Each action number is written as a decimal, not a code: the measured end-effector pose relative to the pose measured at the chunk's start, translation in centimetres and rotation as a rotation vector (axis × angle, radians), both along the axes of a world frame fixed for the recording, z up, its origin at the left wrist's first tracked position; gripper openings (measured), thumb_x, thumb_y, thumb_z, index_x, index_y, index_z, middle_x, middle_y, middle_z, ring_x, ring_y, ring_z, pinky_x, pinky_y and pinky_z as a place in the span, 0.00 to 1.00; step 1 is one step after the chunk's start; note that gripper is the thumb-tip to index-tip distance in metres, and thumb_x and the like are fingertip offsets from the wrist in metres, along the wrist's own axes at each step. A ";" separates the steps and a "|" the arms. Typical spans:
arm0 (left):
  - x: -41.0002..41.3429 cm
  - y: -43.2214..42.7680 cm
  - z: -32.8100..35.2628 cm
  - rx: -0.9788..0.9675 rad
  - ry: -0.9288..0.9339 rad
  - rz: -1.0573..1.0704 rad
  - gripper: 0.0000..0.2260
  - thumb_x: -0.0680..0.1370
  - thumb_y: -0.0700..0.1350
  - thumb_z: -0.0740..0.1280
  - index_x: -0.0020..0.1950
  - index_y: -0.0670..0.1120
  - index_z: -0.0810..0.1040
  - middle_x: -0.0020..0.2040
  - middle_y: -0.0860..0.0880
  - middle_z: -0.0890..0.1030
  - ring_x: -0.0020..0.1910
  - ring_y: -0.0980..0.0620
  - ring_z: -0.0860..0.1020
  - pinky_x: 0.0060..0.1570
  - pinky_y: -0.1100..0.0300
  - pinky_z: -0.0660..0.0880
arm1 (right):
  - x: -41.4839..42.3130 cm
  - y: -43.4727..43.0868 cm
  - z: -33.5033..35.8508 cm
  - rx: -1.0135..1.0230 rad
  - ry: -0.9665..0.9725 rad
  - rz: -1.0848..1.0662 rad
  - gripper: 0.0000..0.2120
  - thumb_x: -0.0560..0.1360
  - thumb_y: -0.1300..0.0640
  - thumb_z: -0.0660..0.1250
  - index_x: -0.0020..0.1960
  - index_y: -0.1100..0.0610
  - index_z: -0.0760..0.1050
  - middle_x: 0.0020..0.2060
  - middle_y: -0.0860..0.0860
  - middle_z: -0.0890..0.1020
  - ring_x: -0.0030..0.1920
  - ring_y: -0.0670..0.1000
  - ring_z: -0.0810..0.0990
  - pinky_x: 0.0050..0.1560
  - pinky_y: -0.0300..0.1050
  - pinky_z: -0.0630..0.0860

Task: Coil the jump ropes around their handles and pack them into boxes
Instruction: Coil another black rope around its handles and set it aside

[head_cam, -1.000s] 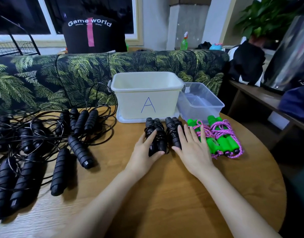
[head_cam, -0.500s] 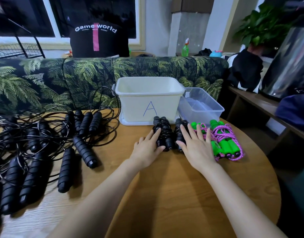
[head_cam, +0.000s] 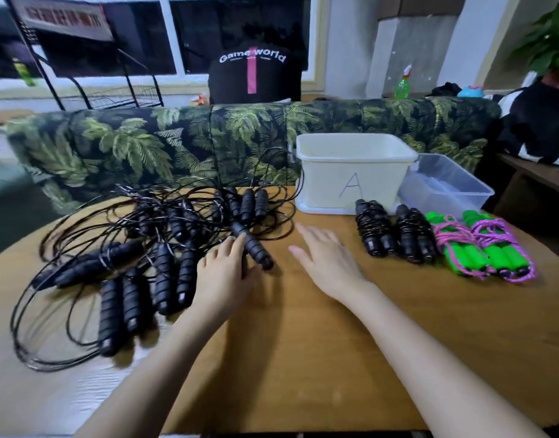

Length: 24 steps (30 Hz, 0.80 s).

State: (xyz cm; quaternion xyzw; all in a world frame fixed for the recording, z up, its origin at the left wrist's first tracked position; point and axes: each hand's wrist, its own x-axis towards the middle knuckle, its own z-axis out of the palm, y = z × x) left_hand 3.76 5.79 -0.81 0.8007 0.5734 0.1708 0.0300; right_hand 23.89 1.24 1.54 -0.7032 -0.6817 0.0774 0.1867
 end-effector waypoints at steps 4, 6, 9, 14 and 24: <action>-1.9 -0.3 -1.0 -0.050 0.065 -0.004 0.34 0.77 0.61 0.63 0.79 0.50 0.58 0.77 0.45 0.63 0.69 0.43 0.70 0.72 0.48 0.61 | -5.1 2.6 -2.0 -0.063 -0.023 0.074 0.28 0.83 0.44 0.55 0.80 0.48 0.53 0.75 0.50 0.67 0.72 0.57 0.66 0.66 0.55 0.68; -2.1 -0.7 -1.1 -0.052 0.035 -0.040 0.32 0.78 0.57 0.64 0.78 0.47 0.60 0.77 0.45 0.64 0.72 0.44 0.68 0.73 0.51 0.58 | -6.2 3.5 -2.7 -0.068 -0.078 0.071 0.27 0.82 0.46 0.59 0.79 0.47 0.55 0.70 0.50 0.73 0.67 0.58 0.70 0.63 0.53 0.70; -2.1 -1.2 -0.9 0.007 -0.209 -0.071 0.24 0.80 0.45 0.64 0.75 0.43 0.68 0.74 0.44 0.69 0.70 0.43 0.70 0.69 0.55 0.64 | -6.1 3.2 -2.9 0.061 -0.192 0.064 0.23 0.82 0.49 0.61 0.76 0.47 0.62 0.60 0.49 0.81 0.60 0.55 0.74 0.56 0.50 0.69; -1.5 -2.9 -1.3 0.114 -0.651 -0.064 0.19 0.77 0.33 0.67 0.68 0.37 0.75 0.64 0.41 0.78 0.64 0.50 0.76 0.62 0.76 0.61 | -4.3 -1.9 -2.7 0.461 -0.239 -0.032 0.20 0.69 0.53 0.78 0.59 0.56 0.82 0.34 0.49 0.83 0.41 0.54 0.80 0.52 0.53 0.77; -0.8 -6.3 -2.2 -0.396 -0.716 -0.144 0.27 0.70 0.43 0.67 0.70 0.45 0.75 0.65 0.53 0.78 0.66 0.57 0.75 0.66 0.65 0.68 | -4.1 -10.6 -4.6 0.451 -0.221 -0.056 0.25 0.58 0.44 0.83 0.52 0.53 0.86 0.33 0.47 0.83 0.37 0.52 0.81 0.47 0.53 0.80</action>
